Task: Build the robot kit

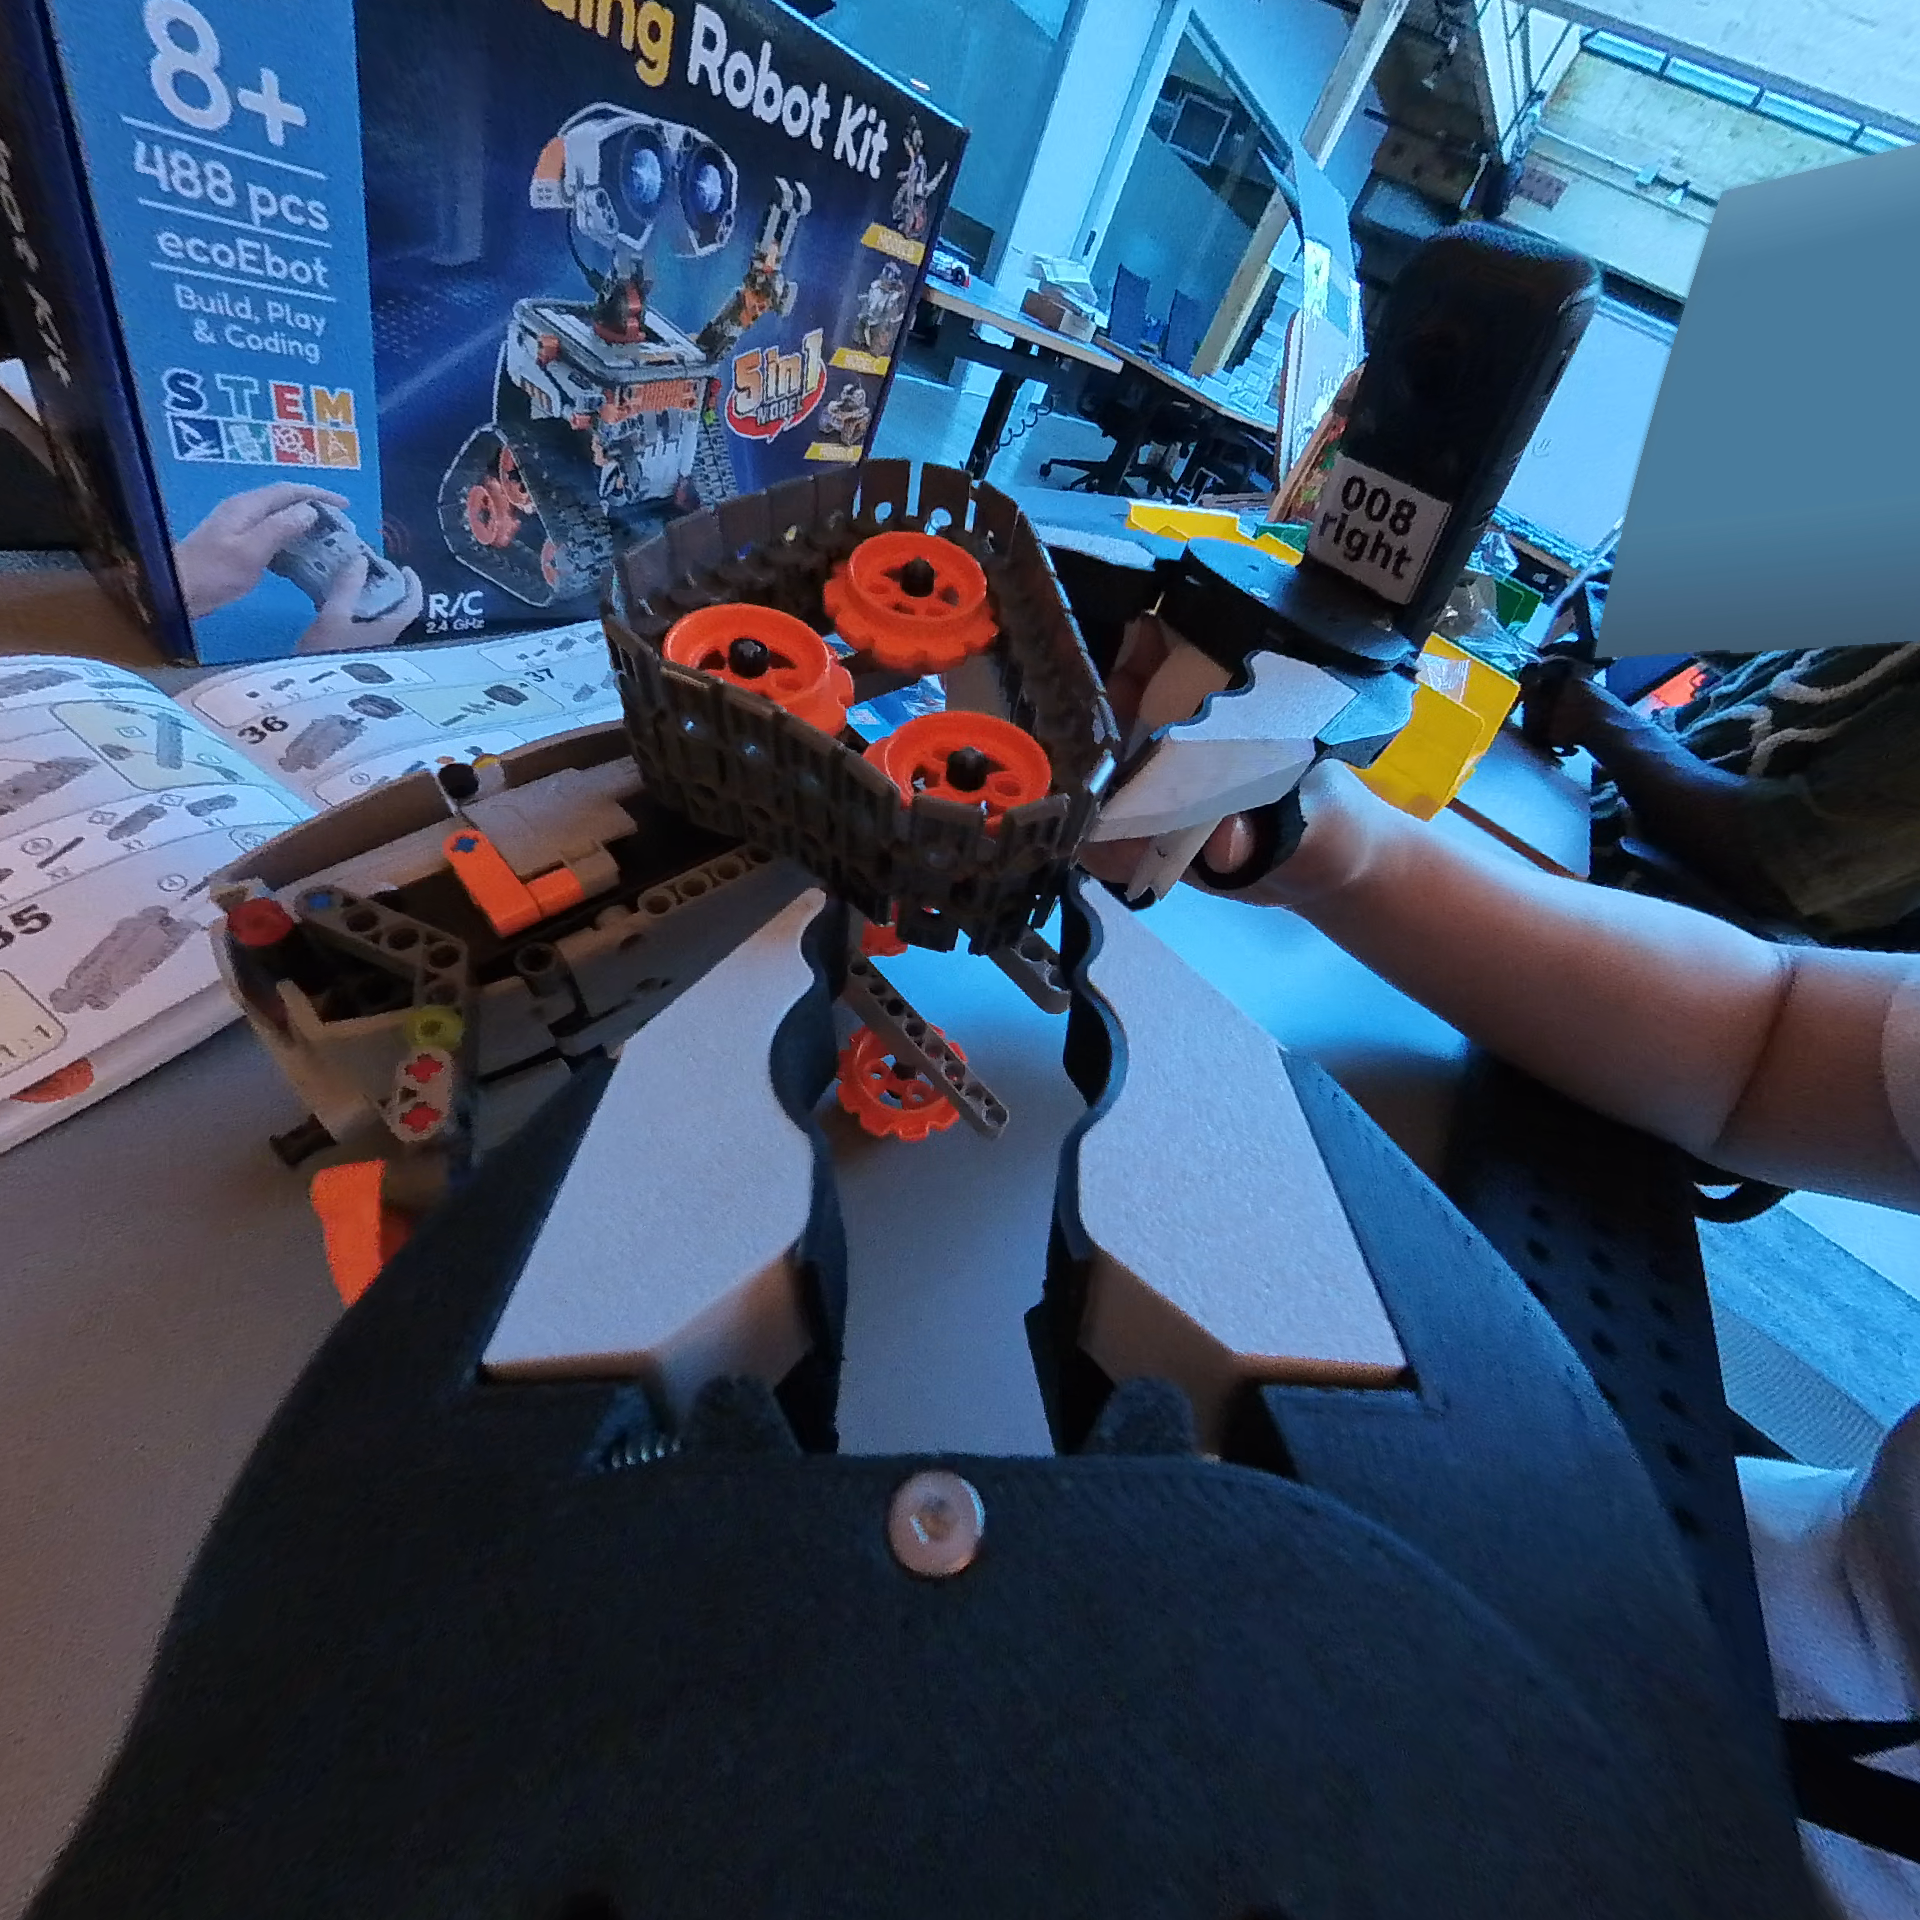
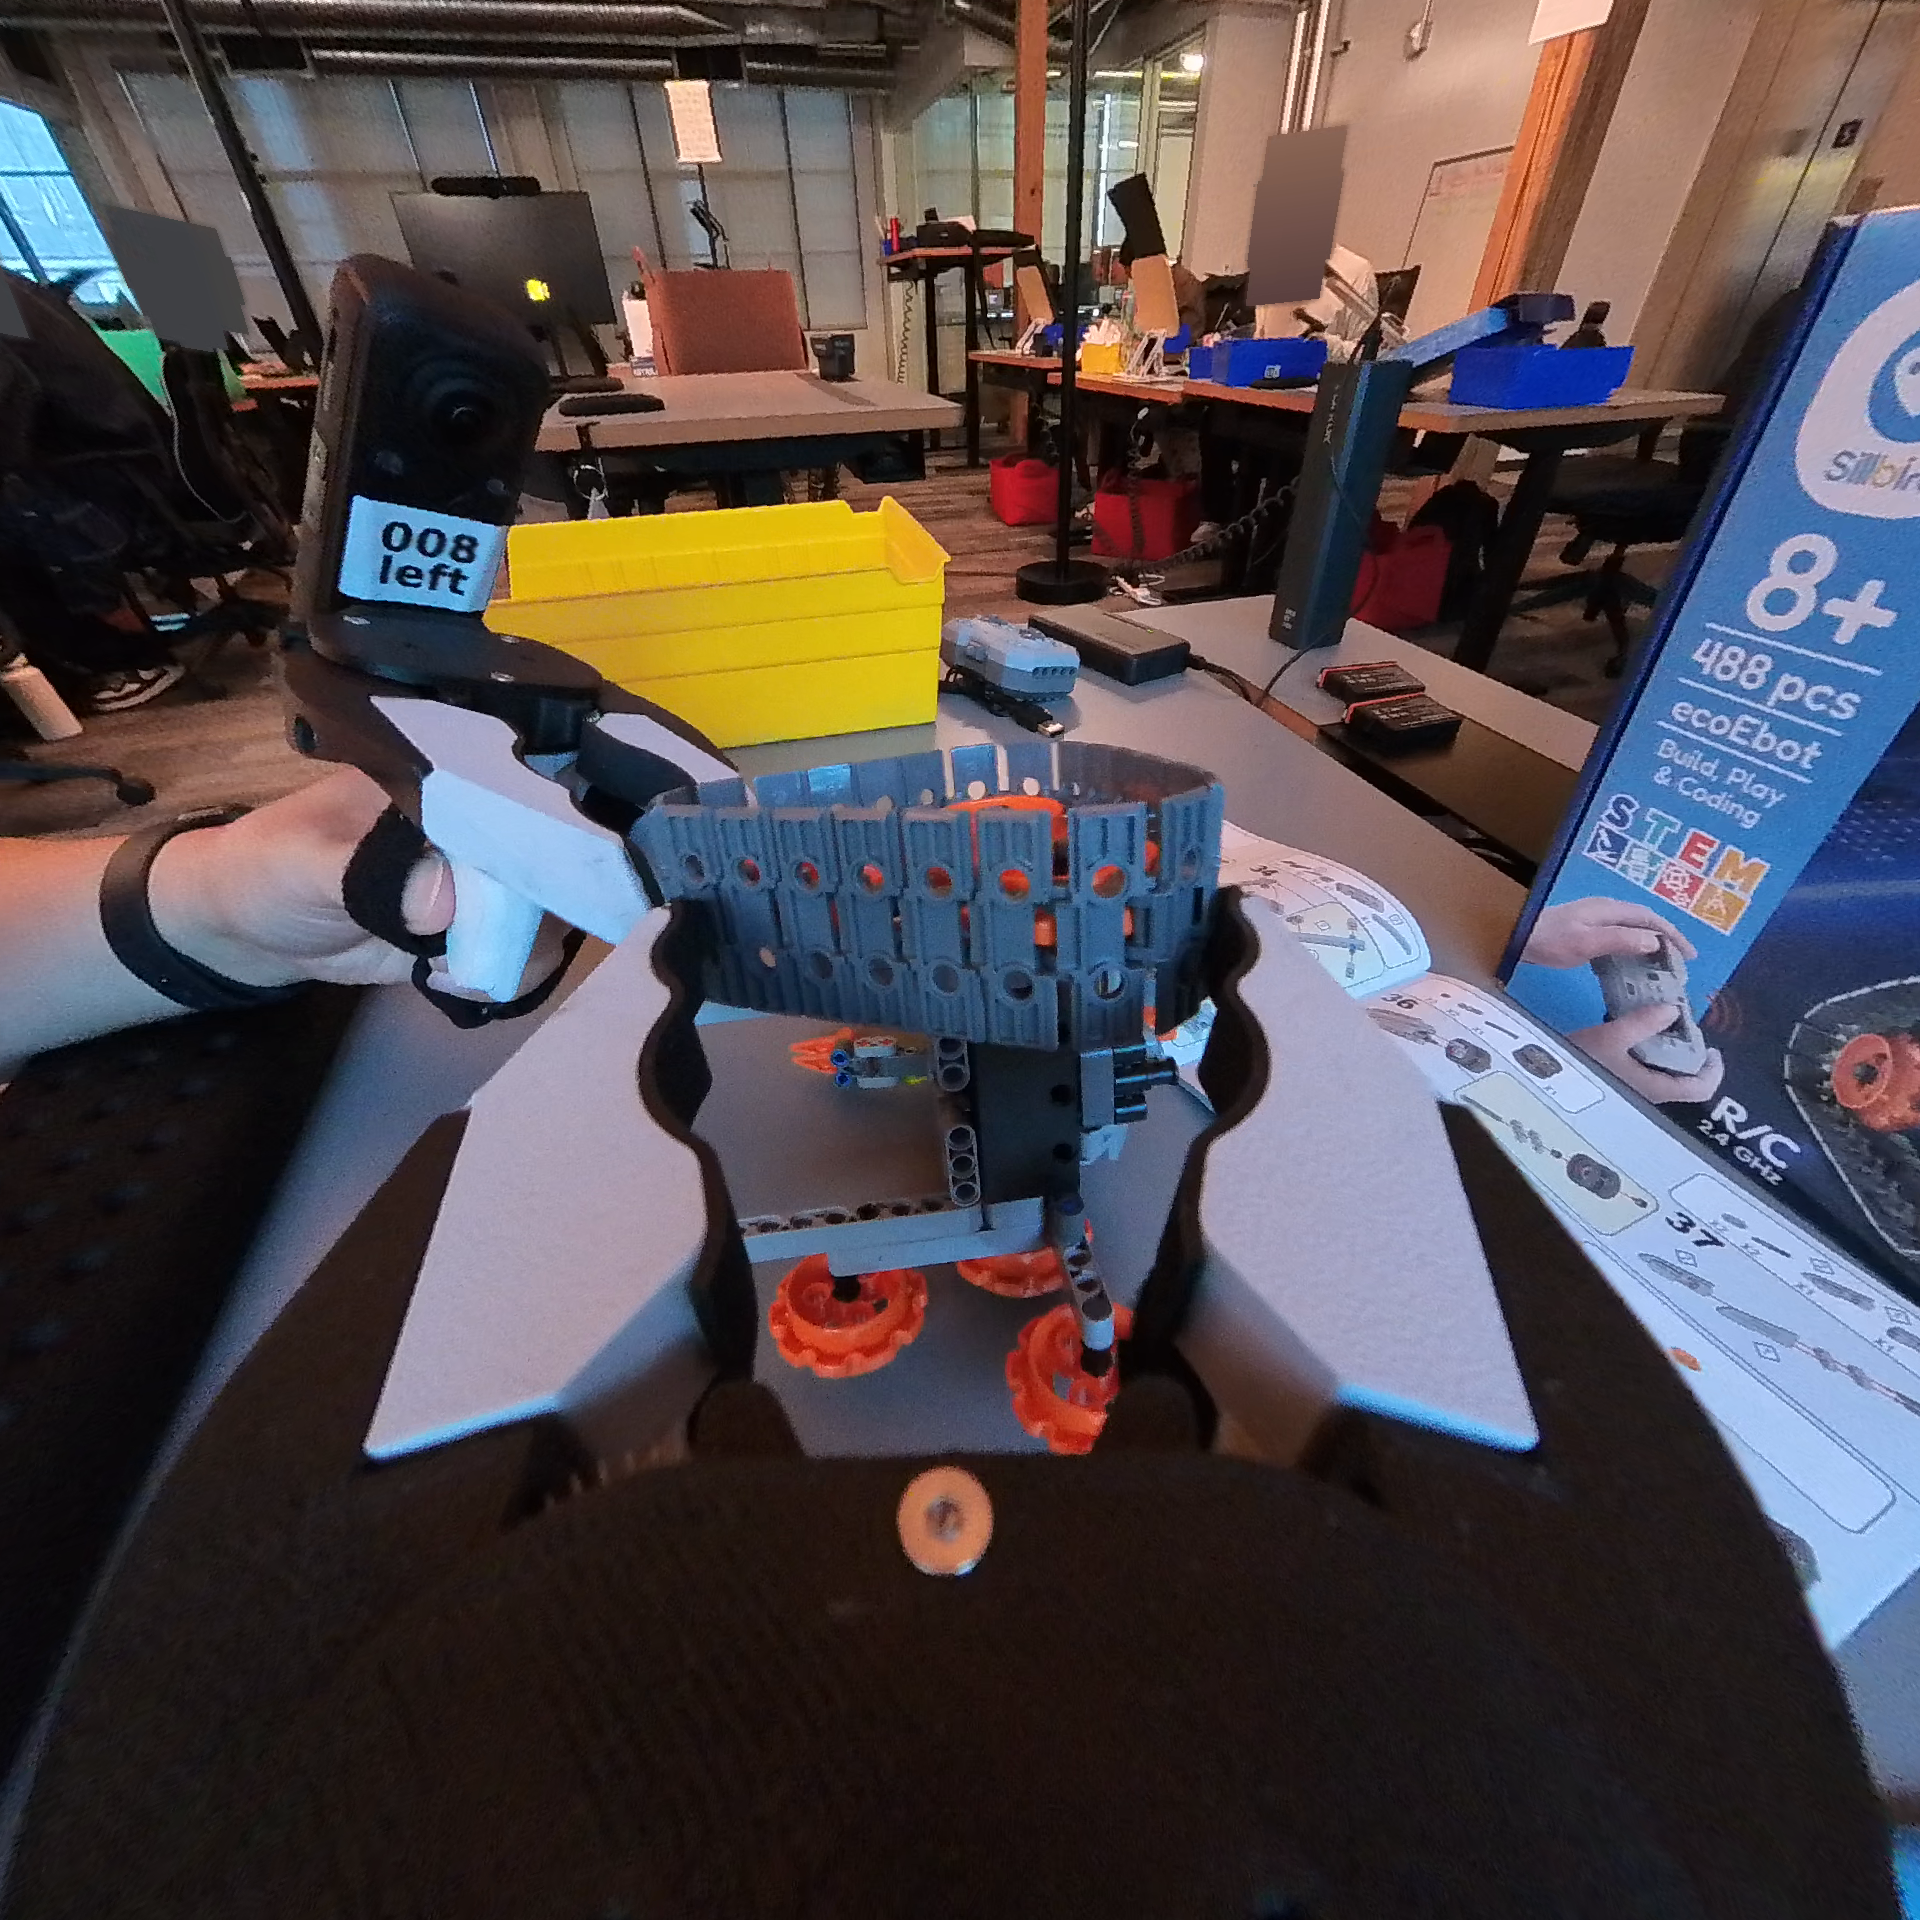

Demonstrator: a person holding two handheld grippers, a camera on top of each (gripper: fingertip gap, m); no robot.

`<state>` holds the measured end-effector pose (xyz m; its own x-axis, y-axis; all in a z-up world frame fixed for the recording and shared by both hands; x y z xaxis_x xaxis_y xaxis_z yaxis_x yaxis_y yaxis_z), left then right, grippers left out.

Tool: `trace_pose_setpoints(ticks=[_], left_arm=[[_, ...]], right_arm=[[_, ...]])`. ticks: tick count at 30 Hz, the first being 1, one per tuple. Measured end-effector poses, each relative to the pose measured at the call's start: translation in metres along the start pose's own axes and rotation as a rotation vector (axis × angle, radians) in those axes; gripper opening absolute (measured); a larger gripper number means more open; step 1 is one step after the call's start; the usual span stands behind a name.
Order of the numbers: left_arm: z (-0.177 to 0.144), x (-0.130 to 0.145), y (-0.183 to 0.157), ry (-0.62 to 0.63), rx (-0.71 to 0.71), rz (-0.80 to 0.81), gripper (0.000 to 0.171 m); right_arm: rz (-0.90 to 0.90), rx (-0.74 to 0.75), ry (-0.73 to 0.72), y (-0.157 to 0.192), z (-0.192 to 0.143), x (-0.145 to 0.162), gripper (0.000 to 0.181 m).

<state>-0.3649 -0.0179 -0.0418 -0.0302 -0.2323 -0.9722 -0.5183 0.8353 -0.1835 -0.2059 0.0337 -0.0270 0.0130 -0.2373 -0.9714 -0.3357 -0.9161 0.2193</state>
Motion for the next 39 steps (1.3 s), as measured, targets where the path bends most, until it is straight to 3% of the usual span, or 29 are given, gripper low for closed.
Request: trace_pose_setpoints(ticks=[16, 21, 26, 33, 35, 39], left_arm=[[-0.005, 0.0, 0.005, 0.01, -0.099, 0.016, 0.038], [-0.008, 0.0, 0.007, -0.002, -0.095, 0.025, 0.039], [-0.008, 0.0, 0.008, -0.016, -0.086, 0.025, 0.039], [-0.015, -0.005, 0.013, -0.089, -0.032, 0.047, 0.047], [-0.011, -0.005, 0.015, -0.077, 0.002, 0.04, 0.054], [-0.002, -0.002, 0.017, -0.033, -0.002, 0.067, 0.051]], right_arm=[[-0.009, 0.121, -0.017, 0.008, 0.007, 0.003, 0.089], [0.032, 0.041, -0.016, 0.005, 0.003, 0.002, 0.09], [0.086, 0.017, -0.042, -0.006, -0.008, 0.002, 0.072], [0.125, -0.026, -0.104, -0.016, -0.015, -0.005, 0.073], [0.134, -0.051, -0.087, -0.017, -0.011, -0.005, 0.073], [0.101, -0.087, -0.006, -0.014, -0.005, 0.004, 0.069]])
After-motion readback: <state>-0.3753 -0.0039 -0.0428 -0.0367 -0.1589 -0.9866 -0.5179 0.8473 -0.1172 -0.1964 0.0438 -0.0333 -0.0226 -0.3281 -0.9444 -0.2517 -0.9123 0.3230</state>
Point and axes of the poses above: each gripper's, where its closed fingertips meet, z out along the fingers, x out of its underside, y = z × x across the jaws, the point moved 8 cm from there along -z, back along the fingers, and after that the axes turned 11 degrees about z, right-handed, at the moved point
